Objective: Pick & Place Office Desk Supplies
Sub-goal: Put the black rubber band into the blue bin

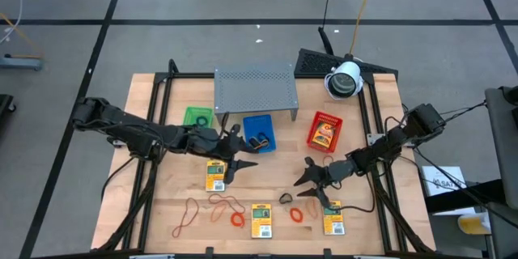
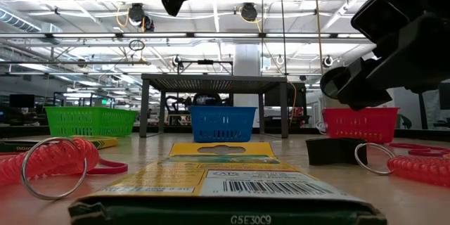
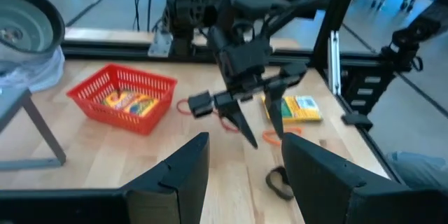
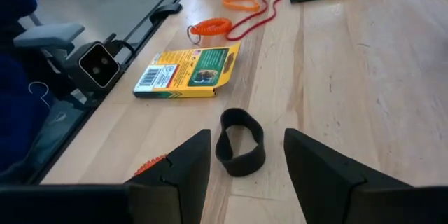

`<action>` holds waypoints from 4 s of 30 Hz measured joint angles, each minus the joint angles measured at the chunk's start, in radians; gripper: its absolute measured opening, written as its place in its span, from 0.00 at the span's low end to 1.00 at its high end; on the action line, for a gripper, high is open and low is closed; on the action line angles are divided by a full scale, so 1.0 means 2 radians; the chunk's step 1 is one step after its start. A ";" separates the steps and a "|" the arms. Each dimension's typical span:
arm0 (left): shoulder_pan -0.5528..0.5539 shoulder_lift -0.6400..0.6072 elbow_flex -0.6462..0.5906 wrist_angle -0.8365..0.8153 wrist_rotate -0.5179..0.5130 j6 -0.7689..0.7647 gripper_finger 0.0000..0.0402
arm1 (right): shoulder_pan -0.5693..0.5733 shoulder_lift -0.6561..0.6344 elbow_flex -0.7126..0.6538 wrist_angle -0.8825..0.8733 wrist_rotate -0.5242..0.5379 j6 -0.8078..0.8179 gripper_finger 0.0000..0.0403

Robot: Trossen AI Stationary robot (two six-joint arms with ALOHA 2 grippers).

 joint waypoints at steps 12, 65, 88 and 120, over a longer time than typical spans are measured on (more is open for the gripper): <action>0.000 0.000 0.000 0.013 0.000 0.000 0.46 | 0.000 0.003 0.000 0.001 0.002 0.000 0.42; -0.004 0.000 0.000 0.011 0.001 -0.014 0.46 | -0.006 0.198 0.136 -0.011 -0.011 0.030 0.32; -0.014 0.000 0.000 0.007 0.000 0.006 0.46 | -0.008 0.128 0.134 0.032 0.010 0.032 0.00; -0.015 0.000 0.000 -0.014 -0.101 0.021 0.46 | -0.197 -0.085 0.134 -0.035 -0.082 -0.098 0.00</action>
